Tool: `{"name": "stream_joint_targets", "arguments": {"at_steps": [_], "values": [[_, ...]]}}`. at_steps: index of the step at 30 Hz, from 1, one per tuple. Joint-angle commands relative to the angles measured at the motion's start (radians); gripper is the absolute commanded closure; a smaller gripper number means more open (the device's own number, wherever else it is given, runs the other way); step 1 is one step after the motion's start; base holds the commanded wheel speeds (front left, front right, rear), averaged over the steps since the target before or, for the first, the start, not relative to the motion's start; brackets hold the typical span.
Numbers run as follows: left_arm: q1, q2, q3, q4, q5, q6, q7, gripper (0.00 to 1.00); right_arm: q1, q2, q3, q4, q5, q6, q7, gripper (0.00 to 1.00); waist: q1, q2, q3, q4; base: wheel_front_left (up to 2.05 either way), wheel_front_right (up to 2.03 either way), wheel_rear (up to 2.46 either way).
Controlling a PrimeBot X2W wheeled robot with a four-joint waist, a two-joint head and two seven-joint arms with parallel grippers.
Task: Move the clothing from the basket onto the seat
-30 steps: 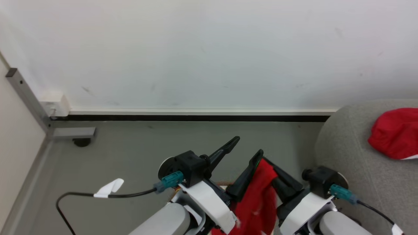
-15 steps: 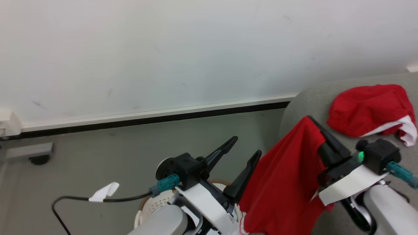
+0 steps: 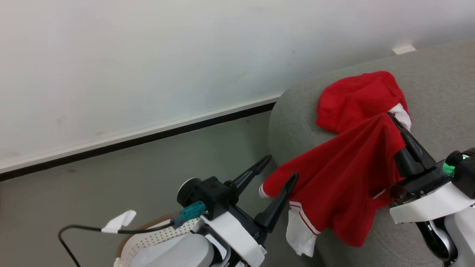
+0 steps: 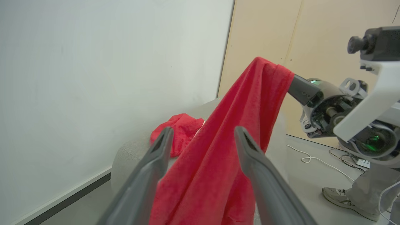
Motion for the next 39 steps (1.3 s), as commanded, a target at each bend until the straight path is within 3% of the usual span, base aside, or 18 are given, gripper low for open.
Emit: {"name": "stream_joint_targets", "arguments": {"at_steps": [1,12,23,29,39], "values": [[-0.002,0.004,0.001,-0.001,0.010,-0.002,-0.008,0.00,0.011,-0.001,-0.005,-0.007,-0.011,-0.002,0.002,1.00,0.0000,-0.0001,0.008,-0.026,0.00,0.00,0.00],[-0.014,0.011,-0.011,0.007,0.032,0.002,-0.010,0.00,0.048,0.018,-0.032,-0.045,-0.010,-0.002,0.013,1.00,0.0000,-0.0001,0.032,-0.084,0.00,0.00,0.00],[-0.035,0.021,-0.024,0.000,0.045,0.011,0.008,0.00,-0.007,-0.002,-0.044,-0.066,-0.012,-0.002,0.027,1.00,0.0000,-0.0001,0.098,-0.043,0.00,0.00,0.00],[-0.073,0.057,-0.039,-0.021,0.086,0.011,0.032,0.00,-0.143,-0.097,-0.047,-0.071,-0.015,-0.002,0.061,1.00,0.0000,-0.0001,0.201,0.002,0.00,0.00,0.00],[-0.123,0.100,-0.043,-0.045,0.125,0.011,0.048,0.00,-0.377,-0.325,-0.155,-0.048,0.034,-0.002,0.148,1.00,0.0000,-0.0001,0.335,0.067,0.00,0.00,0.00]]}}
